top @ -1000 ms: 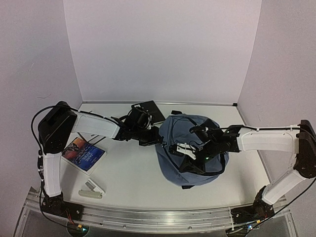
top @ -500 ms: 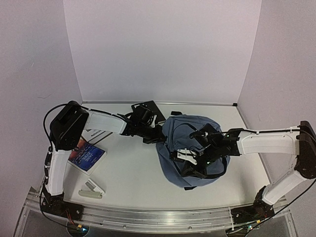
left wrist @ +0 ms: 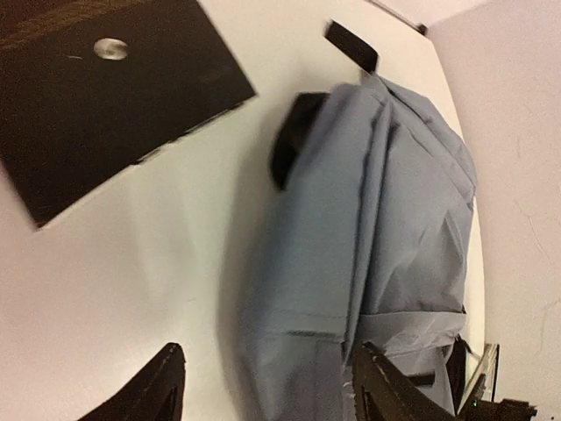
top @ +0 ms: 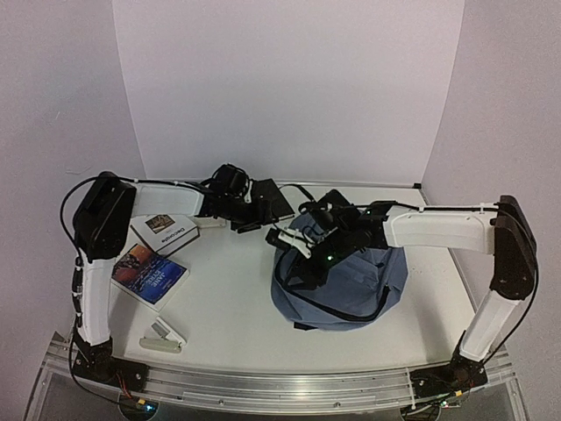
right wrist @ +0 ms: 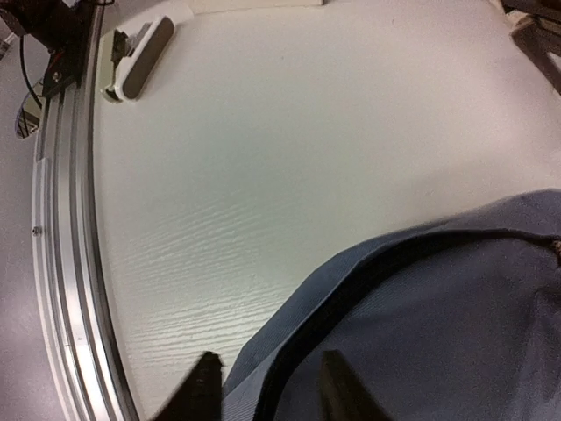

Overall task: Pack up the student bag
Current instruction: Unzip the student bag at the center of the board.

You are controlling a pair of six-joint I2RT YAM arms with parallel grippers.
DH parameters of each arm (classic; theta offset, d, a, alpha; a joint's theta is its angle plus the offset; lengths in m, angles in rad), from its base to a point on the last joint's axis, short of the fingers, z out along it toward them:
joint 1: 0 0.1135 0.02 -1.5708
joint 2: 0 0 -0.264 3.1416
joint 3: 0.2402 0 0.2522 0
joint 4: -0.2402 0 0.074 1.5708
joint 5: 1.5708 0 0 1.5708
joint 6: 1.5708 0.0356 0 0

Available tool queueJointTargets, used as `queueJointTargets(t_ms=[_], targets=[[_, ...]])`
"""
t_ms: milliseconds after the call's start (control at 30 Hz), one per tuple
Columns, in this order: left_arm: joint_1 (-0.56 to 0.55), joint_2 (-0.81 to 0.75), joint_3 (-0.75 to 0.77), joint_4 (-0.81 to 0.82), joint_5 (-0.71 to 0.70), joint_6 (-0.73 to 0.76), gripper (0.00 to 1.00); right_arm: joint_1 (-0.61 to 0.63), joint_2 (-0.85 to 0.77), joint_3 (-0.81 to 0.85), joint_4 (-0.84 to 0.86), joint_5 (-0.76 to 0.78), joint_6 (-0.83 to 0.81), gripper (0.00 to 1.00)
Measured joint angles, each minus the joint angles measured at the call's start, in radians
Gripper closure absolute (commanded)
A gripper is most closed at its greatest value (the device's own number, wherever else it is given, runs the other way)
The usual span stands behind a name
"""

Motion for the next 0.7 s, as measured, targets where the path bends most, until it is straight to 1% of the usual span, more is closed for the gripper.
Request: queueJointTargets(t_ms=[33, 167, 267, 333, 400, 500, 633, 700], targets=[[0.016, -0.044, -0.036, -0.012, -0.017, 0.0, 0.24, -0.011, 0.003, 0.02, 0.001, -0.006, 0.013, 0.37], [0.035, -0.206, -0.145, -0.017, -0.055, -0.01, 0.23, -0.096, 0.001, 0.053, 0.007, -0.032, 0.054, 0.35], [0.015, -0.328, -0.256, 0.023, -0.046, -0.037, 0.22, -0.164, -0.024, 0.025, -0.007, -0.036, 0.059, 0.3], [-0.016, -0.39, -0.348, 0.066, -0.041, -0.052, 0.21, -0.183, -0.065, -0.025, -0.028, -0.038, 0.046, 0.29], [-0.069, -0.413, -0.416, 0.085, -0.041, -0.062, 0.21, -0.182, -0.107, -0.074, -0.062, -0.05, 0.031, 0.3], [-0.175, -0.406, -0.478, 0.094, -0.041, -0.073, 0.22, -0.169, -0.135, -0.122, -0.107, -0.073, -0.001, 0.34], [-0.291, -0.39, -0.516, 0.11, -0.044, -0.088, 0.23, -0.157, -0.128, -0.172, -0.145, -0.072, -0.056, 0.34], [-0.32, -0.378, -0.529, 0.143, -0.045, -0.104, 0.24, -0.152, -0.12, -0.183, -0.157, -0.069, -0.075, 0.33]])
